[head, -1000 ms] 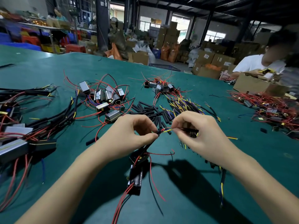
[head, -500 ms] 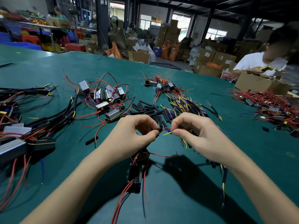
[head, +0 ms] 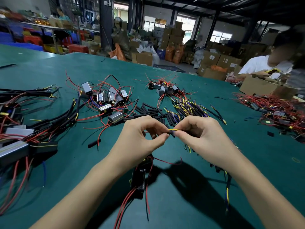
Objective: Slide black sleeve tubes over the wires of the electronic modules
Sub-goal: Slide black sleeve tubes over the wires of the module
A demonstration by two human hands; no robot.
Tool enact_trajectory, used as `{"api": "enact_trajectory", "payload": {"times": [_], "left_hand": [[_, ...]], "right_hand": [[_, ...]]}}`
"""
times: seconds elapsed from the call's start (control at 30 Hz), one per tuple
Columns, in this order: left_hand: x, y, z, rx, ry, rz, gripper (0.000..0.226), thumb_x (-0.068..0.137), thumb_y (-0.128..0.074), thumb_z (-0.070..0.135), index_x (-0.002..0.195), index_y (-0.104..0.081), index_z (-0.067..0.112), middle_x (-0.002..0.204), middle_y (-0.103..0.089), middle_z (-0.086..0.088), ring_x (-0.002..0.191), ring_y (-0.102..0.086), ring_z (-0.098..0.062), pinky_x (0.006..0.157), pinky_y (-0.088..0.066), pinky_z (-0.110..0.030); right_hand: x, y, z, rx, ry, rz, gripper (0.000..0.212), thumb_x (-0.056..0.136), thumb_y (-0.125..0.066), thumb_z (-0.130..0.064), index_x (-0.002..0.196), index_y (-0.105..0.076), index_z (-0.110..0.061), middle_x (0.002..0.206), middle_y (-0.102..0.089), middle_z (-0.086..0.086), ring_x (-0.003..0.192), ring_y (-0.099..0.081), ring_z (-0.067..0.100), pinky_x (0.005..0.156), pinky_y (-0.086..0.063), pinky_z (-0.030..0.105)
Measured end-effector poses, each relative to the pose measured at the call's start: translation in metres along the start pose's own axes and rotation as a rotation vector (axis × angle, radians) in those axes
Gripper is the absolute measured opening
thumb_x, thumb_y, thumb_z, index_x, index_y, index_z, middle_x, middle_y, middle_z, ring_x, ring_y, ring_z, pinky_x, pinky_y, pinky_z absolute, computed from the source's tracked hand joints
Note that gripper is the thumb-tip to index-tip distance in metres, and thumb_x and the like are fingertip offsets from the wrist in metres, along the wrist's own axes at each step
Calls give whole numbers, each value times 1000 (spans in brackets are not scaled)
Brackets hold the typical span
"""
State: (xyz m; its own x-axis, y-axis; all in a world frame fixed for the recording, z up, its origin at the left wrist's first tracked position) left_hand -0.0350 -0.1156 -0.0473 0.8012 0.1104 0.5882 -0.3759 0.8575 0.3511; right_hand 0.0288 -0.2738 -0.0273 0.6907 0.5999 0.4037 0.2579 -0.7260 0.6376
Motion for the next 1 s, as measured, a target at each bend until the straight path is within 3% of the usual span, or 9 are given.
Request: {"api": "enact_trajectory", "payload": {"times": [0.1,0.3,0.43,0.73,0.87,0.93,1.0], "left_hand": [[-2,-3,1,11,-25,56,20,73,-77,1,75,-72,21,64,-59,12,61,-54,0,59,-35,-4],[-2,-4,-4,-79,64,102,13,74,-79,12,73,-73,24,65,-66,12,58,-51,1,54,-38,-16],[-4,-7,-5,-107,109,48,10,75,-79,16,72,-74,23,65,-66,9,58,-51,3,56,-38,-15],[-5,-12,-8,-91,83,114,4,74,-78,20,74,-75,18,69,-62,9,65,-52,-7,61,-36,-20],[-6,-12,-3,11,-17,142,7,75,-79,16,74,-73,18,70,-64,12,65,-54,-5,62,-37,-14],[-5,-11,-2,17,-9,105,8,75,-79,16,78,-73,19,70,-67,10,63,-55,-4,61,-41,-17],[-1,-7,-7,-160,139,-25,13,75,-78,15,86,-73,21,72,-70,5,61,-56,-4,59,-45,-19]], "right_hand": [[2,1,2,43,-67,-15,12,84,-70,-13,75,-70,-21,70,-69,-2,61,-56,6,61,-45,27],[3,4,0,270,-162,-85,15,83,-68,-1,89,-68,-15,82,-70,-2,72,-61,4,69,-48,13],[2,14,6,157,-200,-55,12,84,-68,-4,90,-67,-15,84,-69,1,75,-63,8,73,-52,18],[2,1,1,266,-165,-101,14,83,-67,3,83,-66,-11,75,-67,2,63,-58,6,62,-48,14],[4,-3,1,304,-155,-160,10,84,-65,0,86,-68,-10,74,-67,-3,62,-55,4,63,-46,14],[4,-4,3,307,-160,-179,9,84,-66,-3,88,-69,-11,73,-68,-7,61,-56,2,62,-46,13],[4,-5,5,303,-159,-183,9,83,-66,-4,88,-69,-11,74,-69,-7,63,-57,0,63,-46,12]]}}
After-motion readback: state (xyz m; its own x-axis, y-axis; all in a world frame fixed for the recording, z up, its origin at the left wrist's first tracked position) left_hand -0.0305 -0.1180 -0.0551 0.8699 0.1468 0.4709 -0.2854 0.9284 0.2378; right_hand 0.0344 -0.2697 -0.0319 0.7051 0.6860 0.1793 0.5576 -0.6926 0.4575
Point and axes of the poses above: each hand's wrist, its own x-axis towards the middle knuckle, its own y-axis out of the back of the hand, z = x × y, the point moved 3 cm from there along x, towards the middle knuckle
